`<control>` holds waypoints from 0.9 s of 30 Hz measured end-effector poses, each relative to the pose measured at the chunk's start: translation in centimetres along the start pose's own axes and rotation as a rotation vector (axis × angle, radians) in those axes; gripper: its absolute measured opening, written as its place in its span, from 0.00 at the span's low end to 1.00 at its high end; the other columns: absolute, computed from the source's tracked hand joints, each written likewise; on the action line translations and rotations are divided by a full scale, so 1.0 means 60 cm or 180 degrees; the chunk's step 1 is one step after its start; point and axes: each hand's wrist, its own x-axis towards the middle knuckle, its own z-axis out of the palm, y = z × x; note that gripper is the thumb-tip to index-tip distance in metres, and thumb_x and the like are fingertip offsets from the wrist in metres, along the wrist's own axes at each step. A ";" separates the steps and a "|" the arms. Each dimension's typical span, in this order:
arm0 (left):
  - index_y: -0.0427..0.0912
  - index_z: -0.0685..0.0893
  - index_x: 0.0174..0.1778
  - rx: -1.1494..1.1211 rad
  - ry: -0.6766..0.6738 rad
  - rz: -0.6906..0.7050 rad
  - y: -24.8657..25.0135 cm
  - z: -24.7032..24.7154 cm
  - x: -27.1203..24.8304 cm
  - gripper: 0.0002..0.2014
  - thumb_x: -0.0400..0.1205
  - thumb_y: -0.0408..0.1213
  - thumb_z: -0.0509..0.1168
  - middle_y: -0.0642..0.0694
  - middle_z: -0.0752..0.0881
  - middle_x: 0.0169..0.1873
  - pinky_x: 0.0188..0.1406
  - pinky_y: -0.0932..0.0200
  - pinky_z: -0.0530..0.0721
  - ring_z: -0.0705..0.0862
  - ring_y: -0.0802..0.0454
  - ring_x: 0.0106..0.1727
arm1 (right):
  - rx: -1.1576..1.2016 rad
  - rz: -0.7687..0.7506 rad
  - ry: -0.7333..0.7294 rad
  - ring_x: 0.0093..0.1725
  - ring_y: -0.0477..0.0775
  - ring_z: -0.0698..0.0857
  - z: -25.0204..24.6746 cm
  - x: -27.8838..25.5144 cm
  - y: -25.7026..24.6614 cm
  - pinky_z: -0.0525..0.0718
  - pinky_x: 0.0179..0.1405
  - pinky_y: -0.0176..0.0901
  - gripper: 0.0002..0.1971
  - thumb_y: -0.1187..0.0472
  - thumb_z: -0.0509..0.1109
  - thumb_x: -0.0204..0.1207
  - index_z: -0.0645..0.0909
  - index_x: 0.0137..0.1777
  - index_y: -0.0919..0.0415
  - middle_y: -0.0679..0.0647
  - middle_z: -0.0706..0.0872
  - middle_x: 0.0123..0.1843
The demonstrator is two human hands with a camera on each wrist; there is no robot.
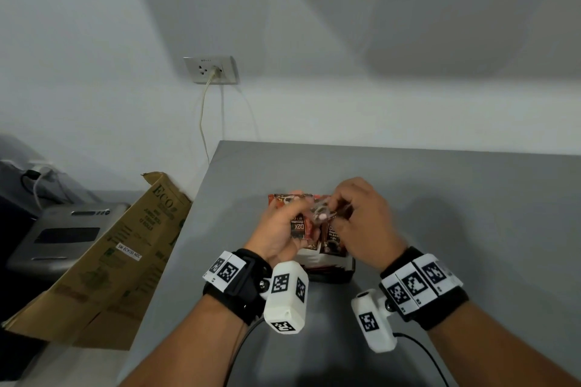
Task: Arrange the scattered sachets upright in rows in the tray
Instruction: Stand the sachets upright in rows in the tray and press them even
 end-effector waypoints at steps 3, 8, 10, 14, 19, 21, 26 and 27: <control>0.27 0.78 0.65 0.0244 0.0210 0.0330 0.001 -0.001 0.001 0.25 0.70 0.17 0.70 0.23 0.86 0.55 0.30 0.53 0.87 0.89 0.41 0.41 | 0.0448 0.0264 -0.0448 0.53 0.35 0.82 -0.003 -0.017 0.000 0.77 0.54 0.22 0.15 0.78 0.77 0.60 0.85 0.41 0.59 0.47 0.82 0.54; 0.30 0.82 0.57 0.0380 0.0131 0.0511 0.001 0.004 -0.003 0.18 0.74 0.12 0.67 0.29 0.87 0.48 0.30 0.54 0.87 0.90 0.42 0.40 | 0.1518 0.1159 -0.0383 0.46 0.44 0.91 -0.006 -0.009 -0.003 0.88 0.47 0.37 0.18 0.69 0.79 0.73 0.82 0.60 0.54 0.50 0.91 0.50; 0.32 0.81 0.59 0.0219 0.0148 0.0443 -0.001 0.006 -0.004 0.14 0.78 0.19 0.66 0.31 0.88 0.47 0.29 0.53 0.87 0.89 0.42 0.39 | 0.1348 0.1183 -0.0454 0.46 0.48 0.92 -0.002 -0.007 -0.001 0.89 0.48 0.40 0.15 0.68 0.79 0.72 0.86 0.57 0.55 0.50 0.93 0.46; 0.32 0.78 0.66 -0.0098 0.0315 0.0269 0.005 0.005 -0.001 0.16 0.82 0.29 0.58 0.31 0.87 0.48 0.31 0.53 0.86 0.88 0.43 0.35 | 0.1867 0.1633 -0.0173 0.40 0.54 0.91 -0.002 -0.004 0.004 0.89 0.38 0.43 0.08 0.75 0.76 0.72 0.85 0.50 0.67 0.61 0.93 0.44; 0.32 0.81 0.61 -0.0041 0.0442 0.0608 0.004 0.002 0.004 0.15 0.80 0.17 0.64 0.34 0.90 0.45 0.38 0.47 0.91 0.90 0.41 0.40 | 0.2785 0.2169 -0.0283 0.41 0.59 0.88 0.007 -0.003 -0.001 0.88 0.42 0.53 0.08 0.76 0.69 0.78 0.82 0.53 0.66 0.65 0.90 0.45; 0.26 0.78 0.64 -0.0106 0.0506 0.0781 0.000 0.001 0.007 0.20 0.76 0.14 0.67 0.32 0.88 0.46 0.39 0.46 0.91 0.90 0.39 0.43 | 0.2915 0.2270 -0.0411 0.42 0.60 0.88 0.014 -0.006 -0.004 0.86 0.45 0.55 0.09 0.75 0.67 0.80 0.83 0.54 0.64 0.63 0.90 0.46; 0.25 0.78 0.62 -0.0091 0.0495 0.0987 -0.005 0.005 0.006 0.24 0.70 0.11 0.69 0.31 0.85 0.42 0.33 0.49 0.88 0.87 0.37 0.41 | 0.2479 0.2090 -0.0095 0.42 0.61 0.91 0.027 -0.004 -0.004 0.88 0.38 0.51 0.08 0.76 0.71 0.76 0.83 0.53 0.69 0.67 0.92 0.47; 0.28 0.79 0.60 0.0015 0.0482 0.0978 -0.004 0.004 0.006 0.22 0.71 0.09 0.68 0.32 0.86 0.41 0.32 0.50 0.88 0.87 0.38 0.40 | 0.2390 0.2056 -0.0037 0.41 0.61 0.90 0.024 -0.002 -0.003 0.89 0.39 0.51 0.08 0.76 0.71 0.76 0.83 0.53 0.70 0.68 0.91 0.47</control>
